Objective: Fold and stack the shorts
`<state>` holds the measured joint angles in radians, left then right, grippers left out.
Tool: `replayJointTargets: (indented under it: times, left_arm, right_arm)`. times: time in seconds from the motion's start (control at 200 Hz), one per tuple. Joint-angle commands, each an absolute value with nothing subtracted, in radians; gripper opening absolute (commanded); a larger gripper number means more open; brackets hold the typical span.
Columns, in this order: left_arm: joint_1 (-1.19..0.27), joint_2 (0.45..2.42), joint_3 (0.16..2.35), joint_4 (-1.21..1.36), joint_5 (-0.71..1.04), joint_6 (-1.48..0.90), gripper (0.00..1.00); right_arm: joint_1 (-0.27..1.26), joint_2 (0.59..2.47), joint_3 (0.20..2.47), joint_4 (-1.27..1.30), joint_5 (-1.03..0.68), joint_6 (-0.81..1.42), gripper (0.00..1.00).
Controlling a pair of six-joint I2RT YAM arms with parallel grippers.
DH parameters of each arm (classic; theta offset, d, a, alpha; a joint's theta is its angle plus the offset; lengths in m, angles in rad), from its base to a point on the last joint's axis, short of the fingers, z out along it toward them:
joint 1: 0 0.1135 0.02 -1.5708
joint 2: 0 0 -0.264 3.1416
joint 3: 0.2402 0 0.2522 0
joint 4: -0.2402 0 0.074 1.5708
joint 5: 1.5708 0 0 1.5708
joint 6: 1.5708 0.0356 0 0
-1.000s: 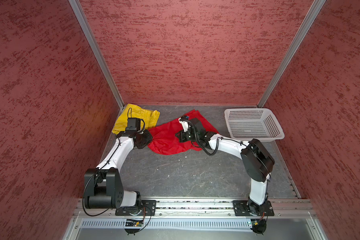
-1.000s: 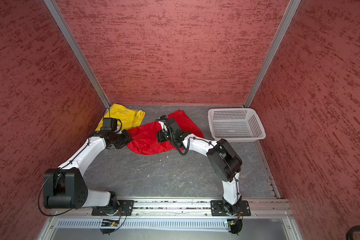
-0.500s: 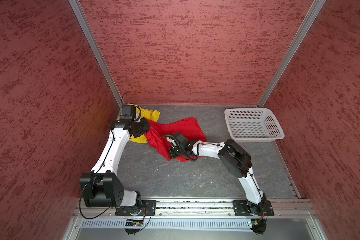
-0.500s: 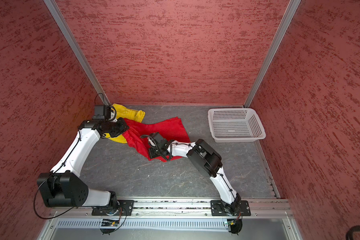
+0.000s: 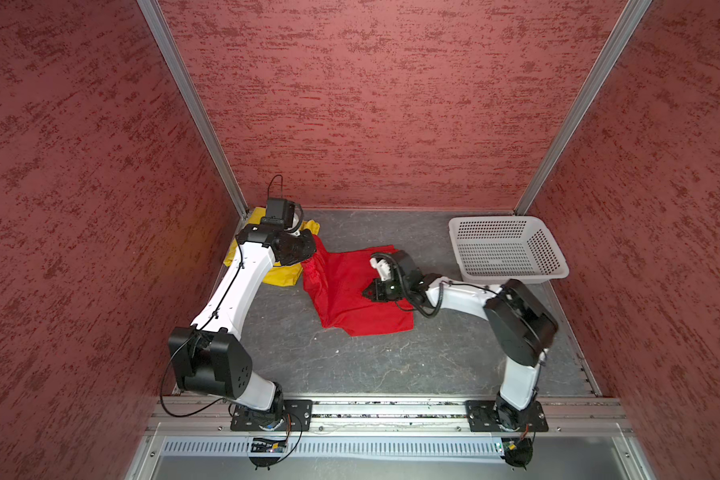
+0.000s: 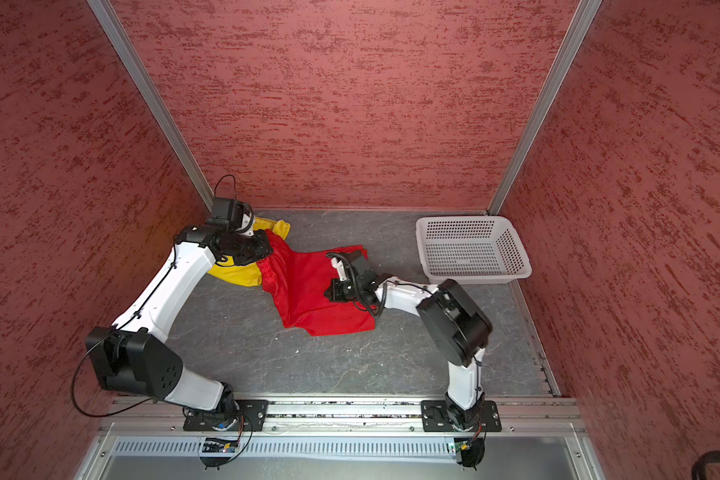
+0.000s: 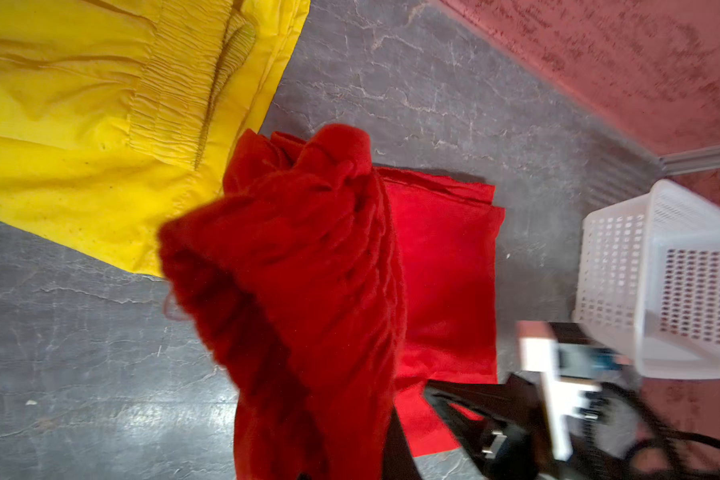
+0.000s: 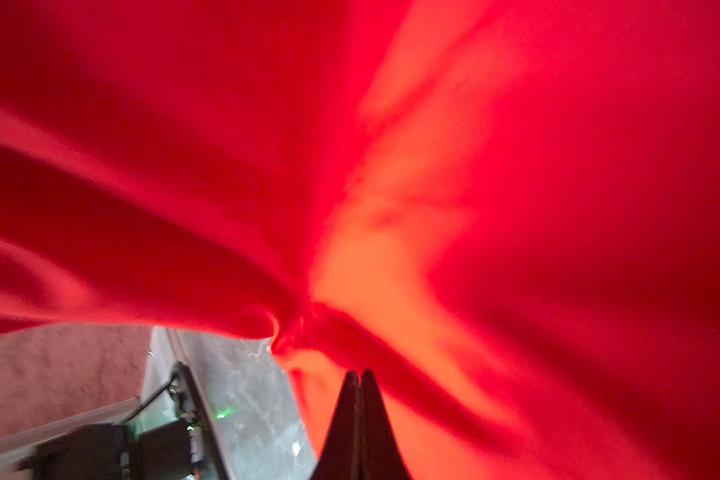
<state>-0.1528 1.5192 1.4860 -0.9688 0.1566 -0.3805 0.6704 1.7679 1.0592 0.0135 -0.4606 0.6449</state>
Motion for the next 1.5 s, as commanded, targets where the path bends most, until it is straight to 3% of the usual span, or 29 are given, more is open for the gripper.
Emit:
replayJointTargets:
  times: [0.0, 0.19, 0.822, 0.892, 1.022, 1.097, 1.182, 1.318, 1.493]
  left_arm:
    - [-0.212, 1.536, 1.548, -1.035, 0.049, -0.295, 0.10]
    - [-0.336, 1.597, 1.656, -1.097, -0.075, -0.258, 0.10]
    - [-0.744, 2.063, 1.989, -1.230, -0.216, -0.279, 0.14]
    - [-0.763, 2.142, 2.031, -1.237, -0.195, -0.287, 0.22]
    - [-0.777, 2.257, 2.100, -1.235, -0.128, -0.314, 0.70]
    - [-0.778, 2.270, 2.112, -1.209, -0.070, -0.326, 0.82]
    - [-0.776, 2.252, 2.120, -1.177, -0.020, -0.336, 0.87]
    - [-0.747, 2.175, 2.124, -1.159, 0.043, -0.352, 0.86]
    - [-0.657, 1.936, 1.939, -1.035, 0.119, -0.378, 0.86]
  right_arm:
    - [0.636, 1.637, 0.922, -0.055, -0.429, 0.700, 0.00]
    - [0.580, 1.517, 0.725, -0.071, -0.422, 0.743, 0.00]
    - [0.577, 1.605, 0.521, 0.115, -0.357, 0.861, 0.00]
    - [0.575, 1.600, 0.518, 0.115, -0.359, 0.859, 0.00]
    - [0.574, 1.568, 0.513, 0.100, -0.357, 0.847, 0.00]
    - [0.573, 1.535, 0.507, 0.072, -0.347, 0.839, 0.00]
    - [0.569, 1.491, 0.506, 0.017, -0.333, 0.826, 0.00]
    - [0.556, 1.380, 0.528, -0.109, -0.304, 0.797, 0.00]
    - [0.532, 1.240, 0.659, -0.363, -0.208, 0.733, 0.00]
